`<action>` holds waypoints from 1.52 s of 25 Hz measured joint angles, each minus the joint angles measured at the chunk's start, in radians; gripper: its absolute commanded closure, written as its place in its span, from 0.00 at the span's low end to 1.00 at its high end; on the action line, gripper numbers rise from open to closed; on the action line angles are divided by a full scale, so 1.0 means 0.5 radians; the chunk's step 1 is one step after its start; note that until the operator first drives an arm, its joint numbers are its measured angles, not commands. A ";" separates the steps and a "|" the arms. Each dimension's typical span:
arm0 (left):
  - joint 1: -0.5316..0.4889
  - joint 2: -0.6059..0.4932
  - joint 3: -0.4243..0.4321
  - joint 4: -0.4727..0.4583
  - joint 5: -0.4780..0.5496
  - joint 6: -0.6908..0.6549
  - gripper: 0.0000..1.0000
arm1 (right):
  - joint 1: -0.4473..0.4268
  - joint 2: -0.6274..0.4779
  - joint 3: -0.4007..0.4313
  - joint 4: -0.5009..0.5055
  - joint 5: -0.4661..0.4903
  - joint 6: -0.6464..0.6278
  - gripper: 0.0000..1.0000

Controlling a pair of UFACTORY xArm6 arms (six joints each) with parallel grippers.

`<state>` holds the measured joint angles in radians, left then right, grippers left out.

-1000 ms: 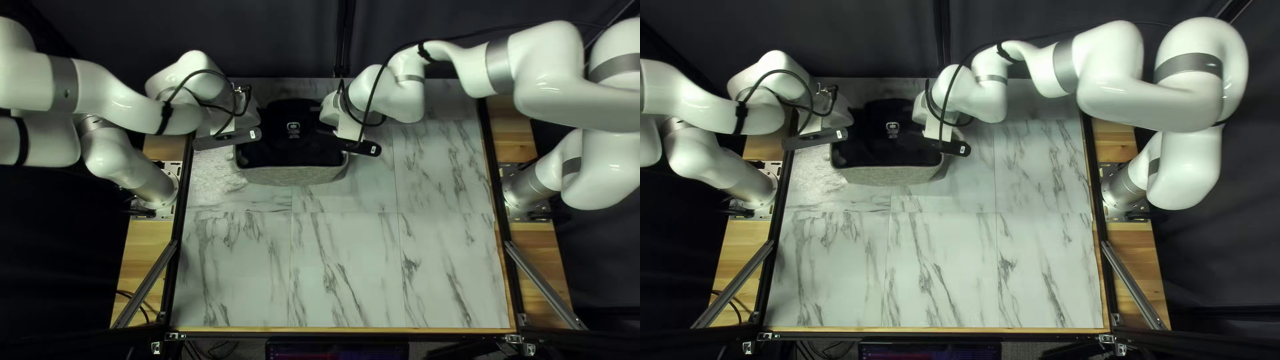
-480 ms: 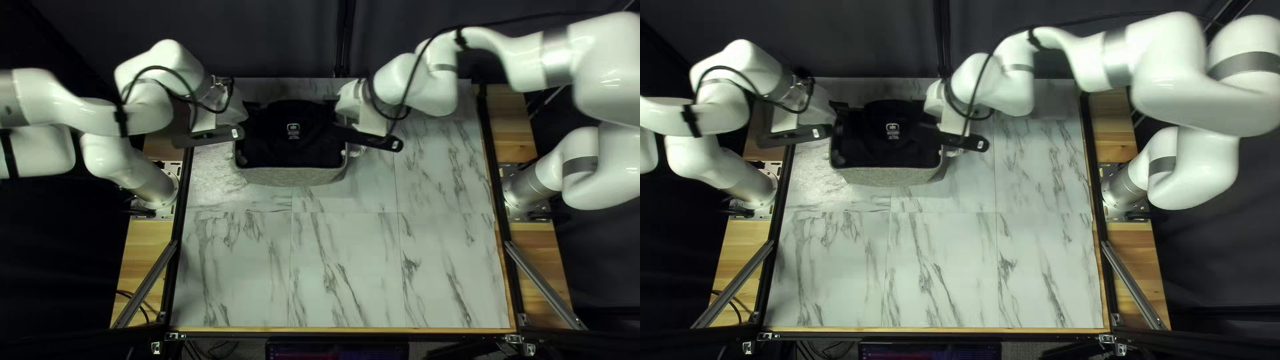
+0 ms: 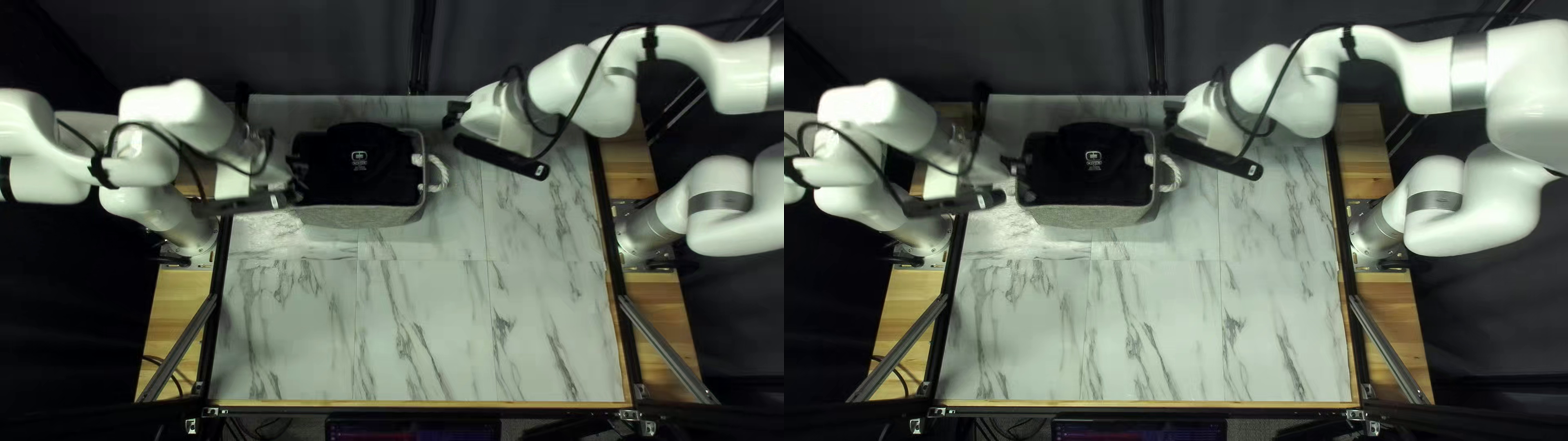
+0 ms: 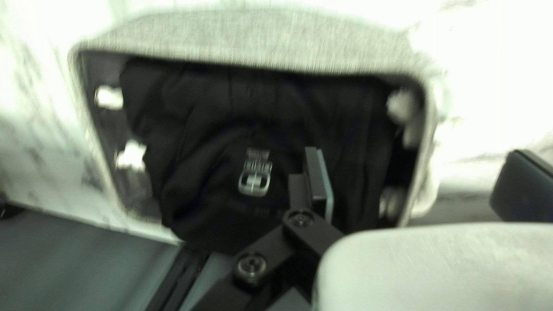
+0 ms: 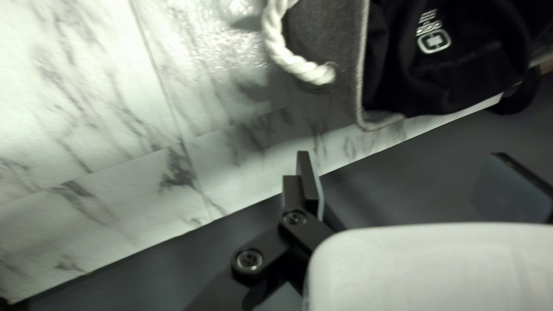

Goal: Pick up a folded sweatshirt and place it into a fabric basket

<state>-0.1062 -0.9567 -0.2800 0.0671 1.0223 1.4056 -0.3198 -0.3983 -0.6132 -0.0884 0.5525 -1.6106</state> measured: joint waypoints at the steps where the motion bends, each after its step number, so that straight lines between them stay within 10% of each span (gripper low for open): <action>1: -0.076 0.050 -0.013 0.003 -0.026 -0.083 0.00 | -0.030 -0.007 0.011 0.063 -0.004 -0.017 0.00; 21: -1.075 0.974 -0.561 0.117 -0.240 -1.616 0.00 | -0.309 -0.130 0.152 0.553 0.075 0.121 0.00; 38: -1.184 1.138 -0.711 0.088 -0.211 -1.710 0.00 | -0.284 -0.111 0.147 0.558 0.088 0.156 0.00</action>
<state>-0.6980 -0.3879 -0.6353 0.1109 0.9169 0.5508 -0.4618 -0.4539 -0.5397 0.1908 0.5964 -1.5327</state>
